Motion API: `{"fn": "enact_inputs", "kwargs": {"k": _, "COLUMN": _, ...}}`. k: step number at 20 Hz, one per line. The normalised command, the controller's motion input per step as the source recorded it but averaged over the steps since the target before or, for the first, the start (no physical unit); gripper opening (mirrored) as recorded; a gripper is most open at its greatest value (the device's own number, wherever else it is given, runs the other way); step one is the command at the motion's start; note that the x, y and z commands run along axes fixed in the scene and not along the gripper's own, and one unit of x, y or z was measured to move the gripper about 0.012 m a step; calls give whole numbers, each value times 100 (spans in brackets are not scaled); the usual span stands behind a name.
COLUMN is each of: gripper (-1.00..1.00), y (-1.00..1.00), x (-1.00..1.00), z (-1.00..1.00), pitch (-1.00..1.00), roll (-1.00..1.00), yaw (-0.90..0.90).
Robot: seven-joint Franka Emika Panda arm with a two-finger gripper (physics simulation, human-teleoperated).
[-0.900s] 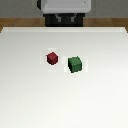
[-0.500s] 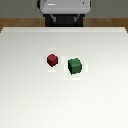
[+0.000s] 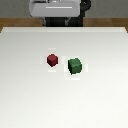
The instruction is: Place the red cube on top of the green cube.
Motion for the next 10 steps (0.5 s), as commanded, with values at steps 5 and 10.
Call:
{"fn": "enact_inputs", "kwargs": {"k": 5, "gripper": 100, "y": 0, "x": 0, "z": 0, "pitch": 0, "roll": 0, "yaw": 0}}
{"fn": "enact_inputs", "kwargs": {"k": 10, "gripper": 100, "y": -20, "x": 0, "z": -20, "pitch": 0, "roll": 0, "yaw": 0}}
